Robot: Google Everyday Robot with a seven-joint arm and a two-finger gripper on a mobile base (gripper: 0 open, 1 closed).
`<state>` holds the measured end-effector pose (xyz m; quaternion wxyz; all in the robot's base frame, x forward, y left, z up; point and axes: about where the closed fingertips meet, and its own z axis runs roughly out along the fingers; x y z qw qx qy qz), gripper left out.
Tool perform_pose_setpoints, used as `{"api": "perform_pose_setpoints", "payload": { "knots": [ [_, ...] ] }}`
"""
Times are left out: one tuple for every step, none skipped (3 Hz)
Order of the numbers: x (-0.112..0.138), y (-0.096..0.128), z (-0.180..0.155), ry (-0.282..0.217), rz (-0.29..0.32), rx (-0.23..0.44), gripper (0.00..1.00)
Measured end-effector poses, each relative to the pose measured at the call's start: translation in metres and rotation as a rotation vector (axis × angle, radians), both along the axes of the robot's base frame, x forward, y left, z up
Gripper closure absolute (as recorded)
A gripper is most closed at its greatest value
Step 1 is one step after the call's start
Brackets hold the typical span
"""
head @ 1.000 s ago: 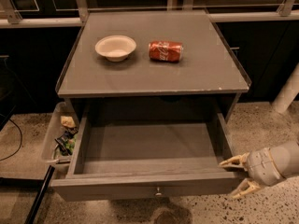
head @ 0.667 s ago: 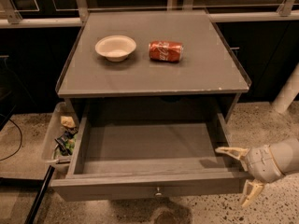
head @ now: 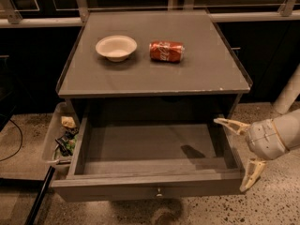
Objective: Open top drawer
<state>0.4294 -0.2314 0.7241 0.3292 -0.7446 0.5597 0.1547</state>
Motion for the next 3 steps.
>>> {"api": "perform_pose_setpoints", "payload": {
  "knots": [
    [0.018,0.010,0.058,-0.055,0.041,-0.027,0.00],
    [0.035,0.019,0.110,-0.105,0.064,-0.060,0.00],
    [0.039,0.020,0.117,-0.118,0.066,-0.060,0.00]
  ]
}}
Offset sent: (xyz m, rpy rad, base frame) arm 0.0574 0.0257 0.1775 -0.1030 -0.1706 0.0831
